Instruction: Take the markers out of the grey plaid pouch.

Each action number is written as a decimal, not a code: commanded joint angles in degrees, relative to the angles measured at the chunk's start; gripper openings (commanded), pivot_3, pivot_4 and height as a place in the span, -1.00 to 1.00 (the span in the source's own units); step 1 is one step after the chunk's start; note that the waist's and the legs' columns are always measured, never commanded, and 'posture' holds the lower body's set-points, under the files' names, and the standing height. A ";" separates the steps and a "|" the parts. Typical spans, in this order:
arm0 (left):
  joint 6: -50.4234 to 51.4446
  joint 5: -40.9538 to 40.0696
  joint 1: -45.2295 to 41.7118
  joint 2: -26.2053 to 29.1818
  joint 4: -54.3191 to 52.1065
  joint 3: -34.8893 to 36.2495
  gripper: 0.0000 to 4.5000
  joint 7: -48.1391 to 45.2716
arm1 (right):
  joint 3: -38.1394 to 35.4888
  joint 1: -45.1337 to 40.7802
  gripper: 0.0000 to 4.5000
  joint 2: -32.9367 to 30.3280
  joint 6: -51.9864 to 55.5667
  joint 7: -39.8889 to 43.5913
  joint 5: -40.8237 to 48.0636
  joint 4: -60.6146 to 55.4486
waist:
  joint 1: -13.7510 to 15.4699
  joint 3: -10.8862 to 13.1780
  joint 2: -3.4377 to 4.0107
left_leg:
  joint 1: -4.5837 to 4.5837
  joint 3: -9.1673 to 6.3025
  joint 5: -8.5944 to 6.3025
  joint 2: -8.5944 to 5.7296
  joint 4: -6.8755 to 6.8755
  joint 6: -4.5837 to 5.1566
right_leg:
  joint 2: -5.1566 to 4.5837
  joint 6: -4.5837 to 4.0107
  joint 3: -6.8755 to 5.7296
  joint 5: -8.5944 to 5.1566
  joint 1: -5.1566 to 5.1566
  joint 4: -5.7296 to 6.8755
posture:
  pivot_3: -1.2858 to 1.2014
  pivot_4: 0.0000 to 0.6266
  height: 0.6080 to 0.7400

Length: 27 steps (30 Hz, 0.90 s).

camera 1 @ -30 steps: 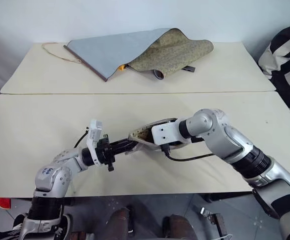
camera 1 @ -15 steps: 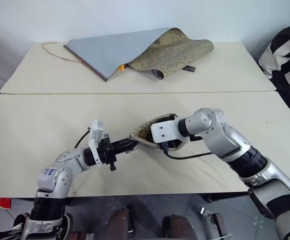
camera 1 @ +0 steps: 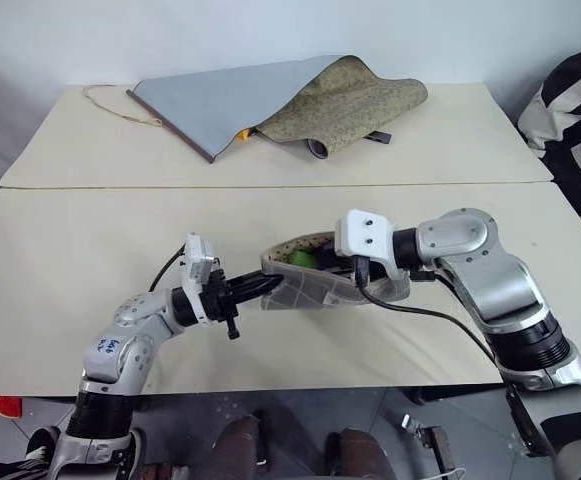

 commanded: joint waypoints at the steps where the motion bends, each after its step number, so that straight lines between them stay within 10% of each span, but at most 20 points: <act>1: -2.76 2.85 0.56 0.76 0.15 0.47 -1.00 0.74 | -3.69 0.93 -0.54 -0.15 -0.13 -0.05 5.33 -4.61 | 0.00 0.00 0.00 | 0.00 0.00 0.00 0.00 0.00 0.00 | 0.00 0.00 0.00 0.00 0.00 0.00 | 0.03 -0.52 1.00; 27: -14.10 10.96 -0.97 0.62 0.68 -1.29 -1.00 1.26 | -11.92 -1.97 -0.54 7.72 -2.05 -15.81 17.04 0.45 | -0.03 0.02 -0.02 | -0.01 0.00 0.00 -0.03 -0.08 0.02 | -0.02 0.00 -0.02 0.00 -0.04 0.04 | 0.03 -0.52 1.00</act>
